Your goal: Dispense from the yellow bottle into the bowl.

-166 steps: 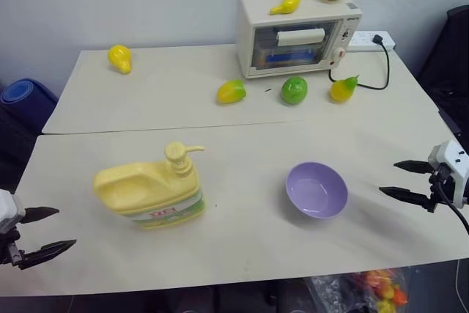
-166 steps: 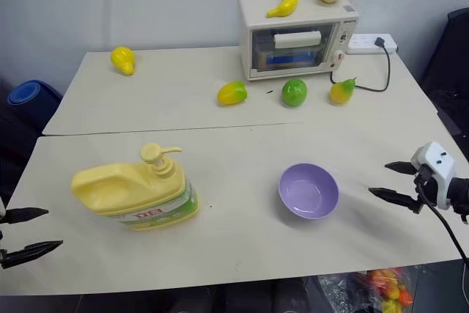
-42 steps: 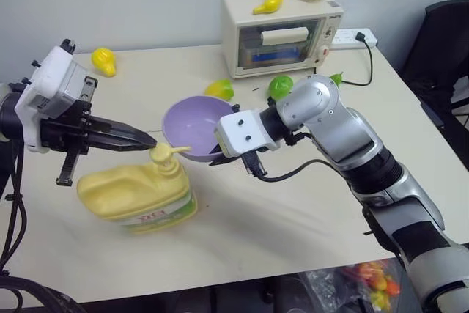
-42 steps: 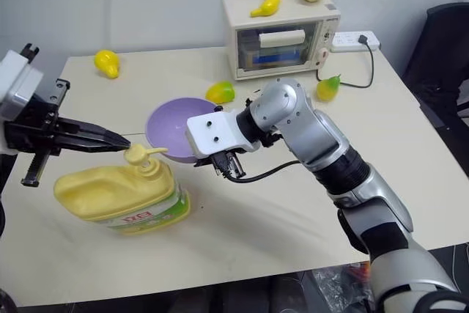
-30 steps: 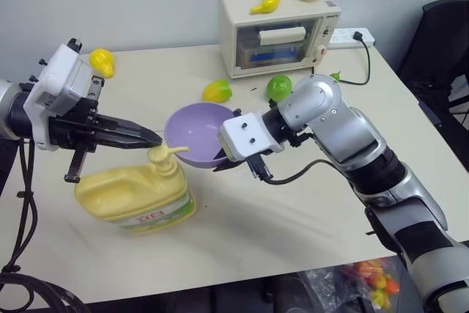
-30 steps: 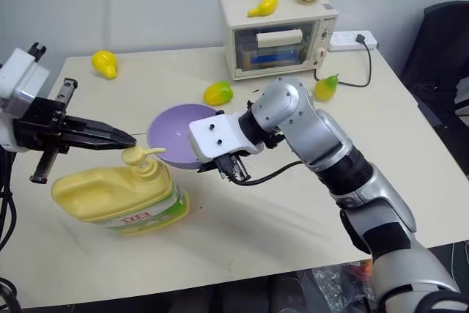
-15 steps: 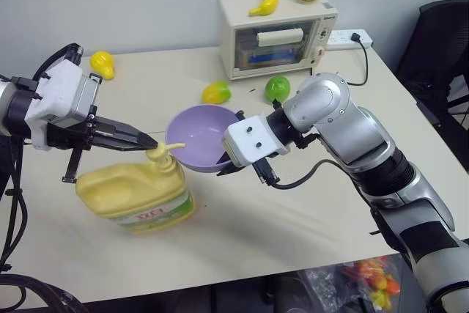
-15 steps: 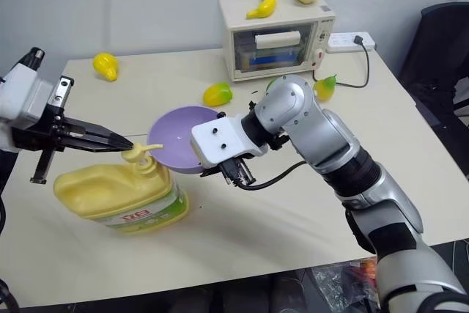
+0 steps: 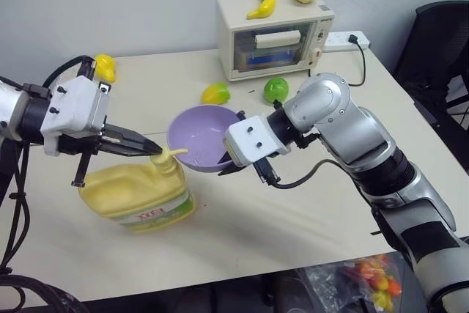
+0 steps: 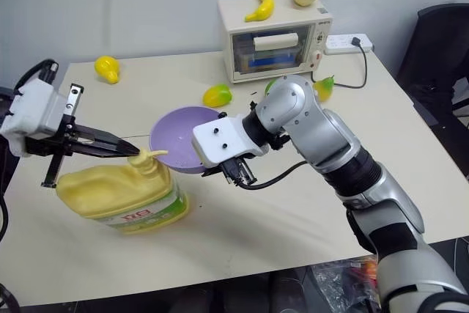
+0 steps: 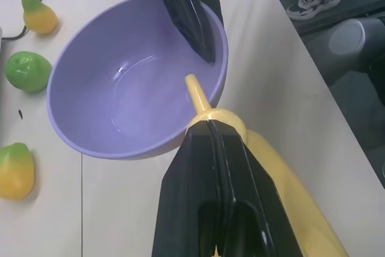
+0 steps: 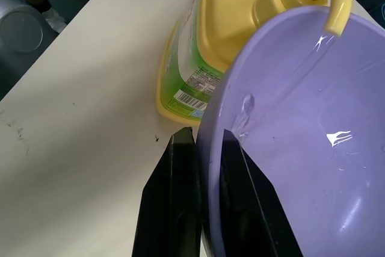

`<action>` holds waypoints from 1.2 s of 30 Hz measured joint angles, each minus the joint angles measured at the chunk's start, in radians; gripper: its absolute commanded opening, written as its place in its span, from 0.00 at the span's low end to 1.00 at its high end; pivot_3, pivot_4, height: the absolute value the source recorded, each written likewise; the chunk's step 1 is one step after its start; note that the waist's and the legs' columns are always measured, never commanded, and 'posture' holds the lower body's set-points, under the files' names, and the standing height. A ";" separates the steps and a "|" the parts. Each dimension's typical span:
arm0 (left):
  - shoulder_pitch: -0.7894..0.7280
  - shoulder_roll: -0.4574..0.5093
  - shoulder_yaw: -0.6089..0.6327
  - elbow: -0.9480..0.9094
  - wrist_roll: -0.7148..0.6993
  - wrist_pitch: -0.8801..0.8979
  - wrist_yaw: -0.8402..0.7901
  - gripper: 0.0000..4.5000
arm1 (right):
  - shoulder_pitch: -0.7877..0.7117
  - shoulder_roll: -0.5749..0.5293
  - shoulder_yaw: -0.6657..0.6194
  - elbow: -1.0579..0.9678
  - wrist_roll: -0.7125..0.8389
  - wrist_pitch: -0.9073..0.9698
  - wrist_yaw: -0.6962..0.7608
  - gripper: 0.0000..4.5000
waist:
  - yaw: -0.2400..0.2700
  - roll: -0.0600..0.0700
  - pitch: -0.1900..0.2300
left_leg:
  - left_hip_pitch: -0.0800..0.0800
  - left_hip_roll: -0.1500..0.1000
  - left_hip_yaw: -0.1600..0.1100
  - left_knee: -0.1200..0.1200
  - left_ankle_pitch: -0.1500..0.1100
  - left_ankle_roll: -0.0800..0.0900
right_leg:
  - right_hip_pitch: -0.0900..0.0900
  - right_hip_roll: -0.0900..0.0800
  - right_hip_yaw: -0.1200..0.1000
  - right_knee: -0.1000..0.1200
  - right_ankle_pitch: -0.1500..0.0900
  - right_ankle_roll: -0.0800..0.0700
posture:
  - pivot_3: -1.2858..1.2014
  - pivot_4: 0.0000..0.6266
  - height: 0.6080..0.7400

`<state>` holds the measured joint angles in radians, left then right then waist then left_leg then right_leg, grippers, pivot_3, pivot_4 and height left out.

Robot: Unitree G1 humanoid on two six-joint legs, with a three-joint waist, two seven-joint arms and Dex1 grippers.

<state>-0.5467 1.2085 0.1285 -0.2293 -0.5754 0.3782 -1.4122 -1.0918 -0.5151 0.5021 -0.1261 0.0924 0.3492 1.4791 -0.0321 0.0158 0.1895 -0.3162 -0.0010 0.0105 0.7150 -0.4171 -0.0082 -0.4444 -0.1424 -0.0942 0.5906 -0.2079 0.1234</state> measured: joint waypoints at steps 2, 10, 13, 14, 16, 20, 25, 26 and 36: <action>0.008 -0.003 0.000 -0.001 0.004 -0.009 0.005 0.00 | 0.000 0.000 0.002 0.001 0.000 0.001 0.001 0.00 | 0.000 0.001 -0.001 | 0.000 0.000 0.000 0.000 0.000 0.000 | 0.000 0.000 0.000 0.000 0.000 0.000 | 0.52 0.24 1.00; -0.098 -0.055 -0.040 0.015 -0.051 0.151 0.022 0.00 | 0.002 -0.008 0.002 0.007 0.000 -0.001 0.001 0.00 | 0.003 0.001 -0.001 | -0.002 0.000 -0.001 0.001 0.000 0.000 | -0.001 0.000 0.000 0.000 0.000 0.000 | 0.52 0.24 1.00; -0.193 -0.058 -0.033 0.044 -0.143 0.279 0.020 0.00 | 0.007 -0.008 0.002 0.007 0.000 -0.006 0.001 0.00 | 0.003 -0.007 0.003 | -0.008 0.000 -0.002 0.001 0.000 0.000 | -0.006 0.000 -0.002 -0.001 0.000 0.000 | 0.52 0.24 1.00; -0.231 -0.053 -0.021 0.051 -0.180 0.322 0.020 0.00 | 0.011 -0.009 0.002 0.007 0.000 -0.009 0.001 0.00 | 0.003 -0.007 0.003 | -0.010 0.000 -0.002 0.002 0.000 0.000 | -0.008 0.000 -0.002 -0.001 0.000 0.000 | 0.52 0.24 1.00; -0.311 -0.031 0.019 0.057 -0.252 0.400 0.021 0.04 | 0.017 -0.010 0.003 0.008 0.000 -0.019 0.001 0.00 | 0.001 -0.007 0.003 | -0.018 0.000 -0.001 0.002 -0.001 0.001 | -0.017 0.000 -0.002 -0.002 0.001 0.001 | 0.52 0.24 1.00; -0.364 0.019 0.064 0.086 -0.327 0.502 0.009 0.27 | 0.029 -0.022 0.002 0.010 -0.001 -0.023 0.001 0.00 | -0.006 -0.007 0.003 | -0.020 0.000 -0.001 0.000 -0.001 0.000 | -0.019 0.000 -0.008 -0.004 0.001 0.001 | 0.52 0.24 1.00; -0.199 0.113 0.150 0.066 -0.335 0.550 -0.041 0.61 | 0.100 -0.067 -0.012 -0.003 -0.002 -0.034 -0.022 0.00 | -0.015 -0.007 0.003 | -0.020 0.001 0.000 0.001 -0.001 0.000 | -0.018 -0.001 -0.008 -0.004 0.001 0.001 | 0.52 0.24 1.00; -0.147 0.125 0.184 0.055 -0.335 0.560 -0.050 0.68 | 0.133 -0.087 -0.023 -0.004 -0.005 -0.043 -0.031 0.00 | -0.015 -0.007 0.003 | -0.020 0.001 -0.001 0.001 -0.001 0.000 | -0.018 -0.001 -0.008 -0.004 0.001 0.001 | 0.52 0.24 1.00; 0.421 0.099 0.731 -0.145 -0.219 0.659 -0.089 1.00 | 0.440 -0.231 -0.165 0.101 -0.075 -0.225 -0.204 0.00 | 0.000 -0.008 0.004 | -0.019 0.001 0.001 0.001 -0.001 0.000 | -0.018 -0.001 -0.007 -0.005 0.001 0.001 | 0.52 0.24 1.00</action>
<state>-0.1261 1.3073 0.8598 -0.3742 -0.7942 1.0373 -1.5008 -0.6515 -0.7463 0.3373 -0.0256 0.0174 0.1244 1.2755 -0.0323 0.0075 0.1935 -0.3353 0.0001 0.0113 0.7157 -0.4186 -0.0087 -0.4623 -0.1431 -0.1017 0.5859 -0.2072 0.1241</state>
